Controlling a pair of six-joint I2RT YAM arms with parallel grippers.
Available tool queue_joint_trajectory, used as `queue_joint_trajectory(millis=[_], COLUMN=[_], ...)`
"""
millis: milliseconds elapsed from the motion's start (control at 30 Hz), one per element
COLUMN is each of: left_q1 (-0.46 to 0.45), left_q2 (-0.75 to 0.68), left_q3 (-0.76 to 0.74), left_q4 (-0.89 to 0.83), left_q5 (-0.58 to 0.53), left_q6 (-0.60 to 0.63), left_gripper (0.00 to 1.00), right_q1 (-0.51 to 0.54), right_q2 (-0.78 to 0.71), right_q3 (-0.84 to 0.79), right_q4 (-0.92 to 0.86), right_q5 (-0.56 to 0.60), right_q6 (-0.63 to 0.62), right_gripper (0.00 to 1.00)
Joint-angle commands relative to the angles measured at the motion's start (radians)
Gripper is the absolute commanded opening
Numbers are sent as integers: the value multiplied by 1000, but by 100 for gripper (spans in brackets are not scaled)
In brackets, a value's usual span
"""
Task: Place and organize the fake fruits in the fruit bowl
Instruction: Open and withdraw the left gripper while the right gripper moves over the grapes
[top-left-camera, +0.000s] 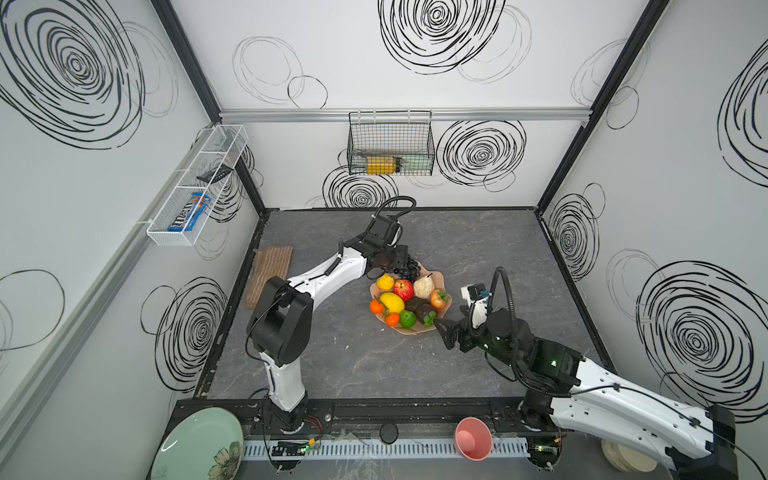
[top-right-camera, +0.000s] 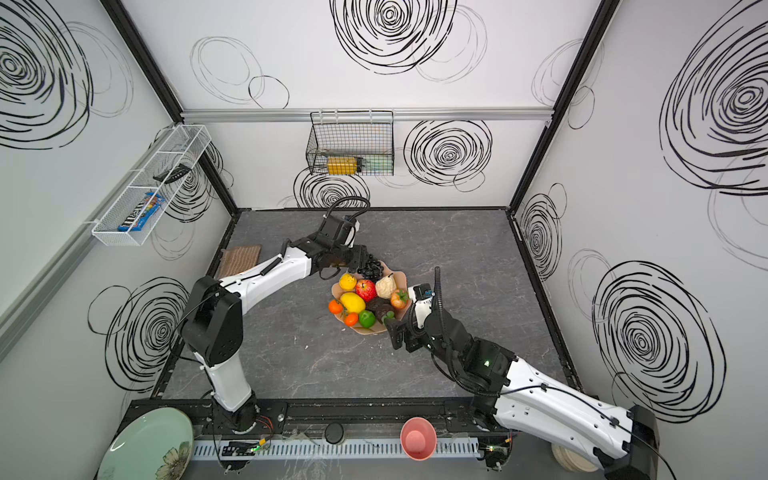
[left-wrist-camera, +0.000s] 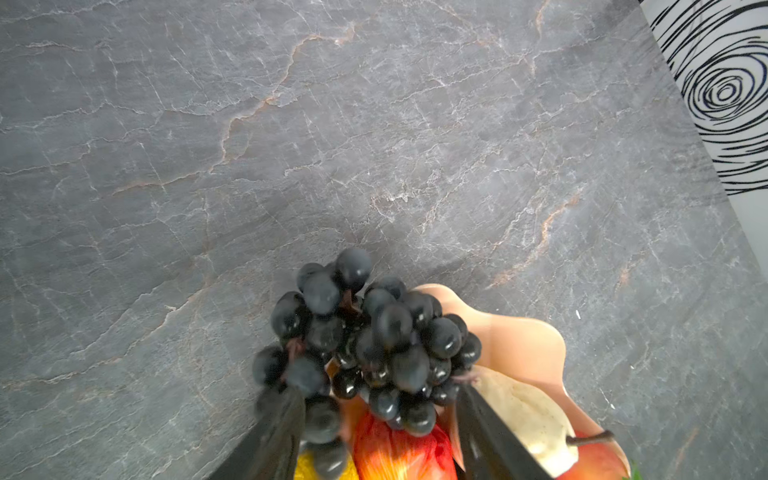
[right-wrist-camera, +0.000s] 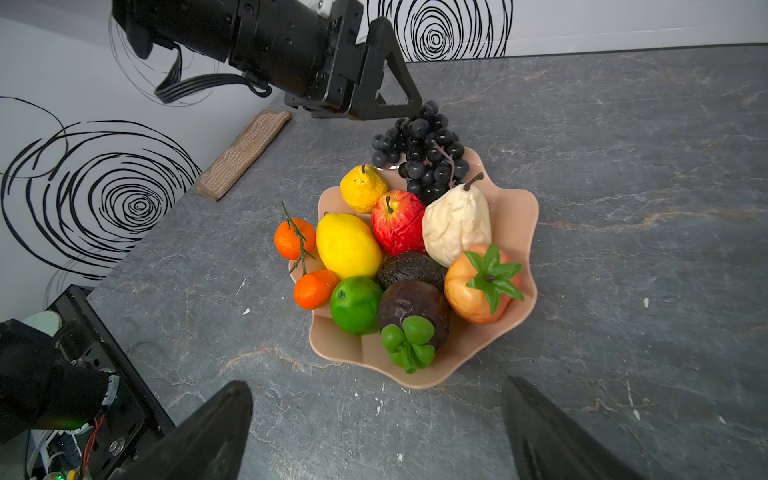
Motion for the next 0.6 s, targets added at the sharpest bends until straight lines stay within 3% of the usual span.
queue_joint_trajectory(millis=[0,267,567], left_q1=[13,26,63], left_q2=[-42,-17,16], left_q3=[-14,2,9], left_q4=[44,31,50], left_q5=[10,-53,-28], left_q6=[-5,1,-23], left_gripper=[65,68,72], right_q1=[-3,-5,-30], right_q2=[-11,-7,16], right_q3=[11,17,52], right_q4=[11,9,3], right_q5=[13,19,16], right_q6=[15,13,-29], right_gripper=[98,98,97])
